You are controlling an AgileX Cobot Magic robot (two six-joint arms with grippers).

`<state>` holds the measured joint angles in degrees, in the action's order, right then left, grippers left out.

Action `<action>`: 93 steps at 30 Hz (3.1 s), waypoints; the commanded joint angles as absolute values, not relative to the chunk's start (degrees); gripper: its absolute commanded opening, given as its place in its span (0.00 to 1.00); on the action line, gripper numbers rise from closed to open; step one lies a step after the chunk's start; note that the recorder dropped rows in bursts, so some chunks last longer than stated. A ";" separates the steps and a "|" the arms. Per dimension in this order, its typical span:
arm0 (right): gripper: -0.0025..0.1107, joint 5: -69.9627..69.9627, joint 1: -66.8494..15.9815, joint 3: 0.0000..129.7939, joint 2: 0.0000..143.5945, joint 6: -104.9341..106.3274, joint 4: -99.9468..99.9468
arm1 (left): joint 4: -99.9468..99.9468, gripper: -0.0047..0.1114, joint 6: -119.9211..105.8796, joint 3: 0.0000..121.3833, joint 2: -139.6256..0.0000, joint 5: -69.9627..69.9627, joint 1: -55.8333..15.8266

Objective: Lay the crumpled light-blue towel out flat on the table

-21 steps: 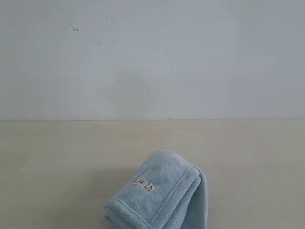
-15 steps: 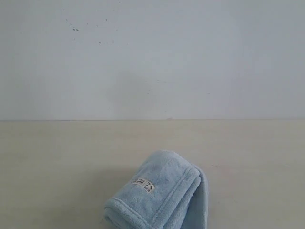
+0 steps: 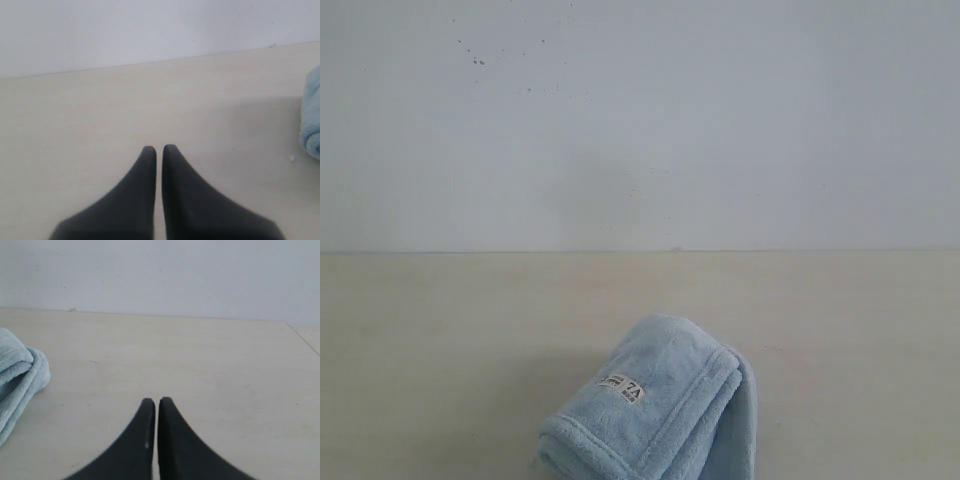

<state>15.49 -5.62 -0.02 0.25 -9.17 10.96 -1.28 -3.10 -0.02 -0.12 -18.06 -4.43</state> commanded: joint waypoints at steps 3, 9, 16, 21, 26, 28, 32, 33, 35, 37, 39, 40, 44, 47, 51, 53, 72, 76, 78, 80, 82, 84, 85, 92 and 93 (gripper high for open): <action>0.04 8.76 -5.24 0.00 0.00 -9.71 10.89 | -0.83 0.07 -3.31 0.00 0.00 -17.52 -4.71; 0.04 -21.20 -5.24 0.00 0.00 -32.70 5.82 | -0.83 0.07 -3.31 0.00 0.00 -17.52 -4.71; 0.04 -42.08 -5.24 0.00 0.00 -41.15 2.87 | -0.83 0.07 -3.31 0.00 0.00 -17.52 -4.71; 0.04 -40.80 -5.24 2.37 0.00 -36.27 0.97 | -1.37 0.07 -3.31 0.00 0.00 -15.21 -4.58; 0.04 -40.80 -5.24 6.14 5.34 -24.83 -8.26 | 6.46 0.07 4.16 0.00 0.00 -2.79 -4.58; 0.04 -40.92 -5.24 8.39 10.53 -24.82 -8.99 | 11.08 0.07 10.22 0.00 0.00 2.91 -4.58; 0.04 -40.67 -5.24 13.41 22.75 -24.82 -4.20 | 14.60 0.07 16.26 0.00 0.00 10.33 -4.58; 0.04 -40.16 -5.24 14.67 26.25 -24.73 -1.10 | 14.60 0.07 16.26 0.00 0.00 11.49 -4.58; 0.04 -37.84 -5.24 16.83 32.63 -24.73 6.62 | 14.60 0.07 16.26 0.00 0.00 13.55 -4.58; 0.04 -32.71 -5.24 18.57 40.24 -26.32 16.68 | 14.60 0.07 17.71 0.00 0.00 13.16 -4.58; 0.04 -26.84 -5.24 19.44 48.69 -32.86 23.12 | 14.60 0.07 18.46 0.00 0.00 10.28 -4.58; 0.04 -24.40 -5.24 19.56 53.08 -36.60 24.58 | 14.34 0.07 18.46 0.00 0.00 7.66 -4.58; 0.04 -17.29 -5.24 19.56 67.09 -47.20 25.00 | 8.91 0.07 14.69 0.00 0.00 -3.20 -4.58; 0.04 -7.96 -7.96 19.56 72.11 -59.53 32.64 | 8.81 0.07 14.69 0.00 0.00 -1.51 -4.58; 0.04 5.38 -22.62 18.16 70.78 -65.65 41.39 | 9.95 0.07 17.20 0.00 -1.67 -3.65 -4.71; 0.04 9.06 -31.46 17.79 69.43 -61.97 40.89 | 13.23 0.07 17.70 0.00 -4.44 -5.88 -5.49; 0.04 47.99 -39.83 47.19 75.12 -12.73 11.49 | 14.50 0.07 -23.72 28.89 -50.20 -27.89 -20.91; 0.04 55.05 -23.22 55.15 83.53 11.46 -13.98 | 16.23 0.07 -24.62 31.07 -59.39 -24.50 -20.91; 0.04 59.37 -15.84 56.84 87.83 21.54 -25.49 | 18.68 0.07 -24.62 32.01 -61.75 -22.32 -20.91; 0.04 61.23 -10.15 57.02 91.81 30.15 -33.90 | 19.06 0.07 -24.62 32.56 -63.24 -18.33 -20.91; 0.04 59.76 -7.31 57.02 94.92 33.65 -40.45 | 19.06 0.07 -24.65 32.79 -63.86 -14.54 -20.91; 0.04 58.52 -7.59 57.02 97.09 37.27 -42.73 | 19.06 0.07 -24.65 32.79 -63.98 -11.28 -20.91; 0.05 57.58 -8.34 57.02 98.23 38.10 -42.90 | 19.06 0.07 -24.65 32.79 -64.11 -10.18 -20.91; 0.05 49.22 -16.46 57.02 104.62 42.02 -41.16 | 22.23 0.07 -24.02 32.79 -70.58 -6.06 -21.22; 0.05 48.50 -17.10 57.02 104.85 42.78 -41.16 | 22.69 0.07 -24.02 32.79 -71.78 -6.22 -21.22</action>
